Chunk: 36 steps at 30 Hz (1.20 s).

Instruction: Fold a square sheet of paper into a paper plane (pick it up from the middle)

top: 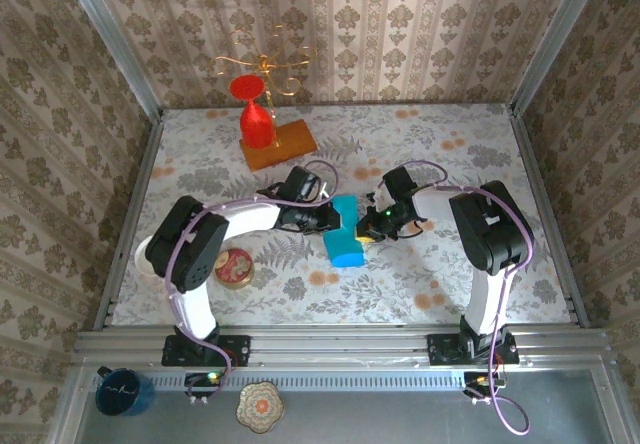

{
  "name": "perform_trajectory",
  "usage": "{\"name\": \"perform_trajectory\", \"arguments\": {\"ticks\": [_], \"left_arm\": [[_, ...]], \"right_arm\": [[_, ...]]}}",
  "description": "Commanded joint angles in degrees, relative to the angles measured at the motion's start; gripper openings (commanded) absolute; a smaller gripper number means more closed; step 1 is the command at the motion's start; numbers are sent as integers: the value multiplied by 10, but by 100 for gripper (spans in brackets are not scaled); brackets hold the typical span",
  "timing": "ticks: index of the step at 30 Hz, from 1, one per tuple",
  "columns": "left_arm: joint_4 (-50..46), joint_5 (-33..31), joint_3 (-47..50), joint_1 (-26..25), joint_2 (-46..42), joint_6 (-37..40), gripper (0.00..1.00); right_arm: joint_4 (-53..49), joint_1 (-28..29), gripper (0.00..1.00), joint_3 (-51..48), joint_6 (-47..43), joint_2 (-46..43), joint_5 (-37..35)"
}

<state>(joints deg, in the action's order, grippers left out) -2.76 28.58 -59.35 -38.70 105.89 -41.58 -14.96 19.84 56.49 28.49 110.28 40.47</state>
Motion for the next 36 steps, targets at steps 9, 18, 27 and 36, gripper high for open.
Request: {"name": "perform_trajectory", "arguments": {"ticks": [9,18,27,36], "left_arm": [[60,3,60,88,30,-32,14],[37,3,43,84,-23,-2,14],[113,7,11,32,21,-71,13],[84,-22,-12,78,76,-30,14]], "right_arm": [[-85,-6,6,-49,16,75,-158],[-80,-9,6,-48,18,72,-153],[-77,-8,6,-49,19,76,-149],[-87,-11,6,-48,19,76,-164]]}}
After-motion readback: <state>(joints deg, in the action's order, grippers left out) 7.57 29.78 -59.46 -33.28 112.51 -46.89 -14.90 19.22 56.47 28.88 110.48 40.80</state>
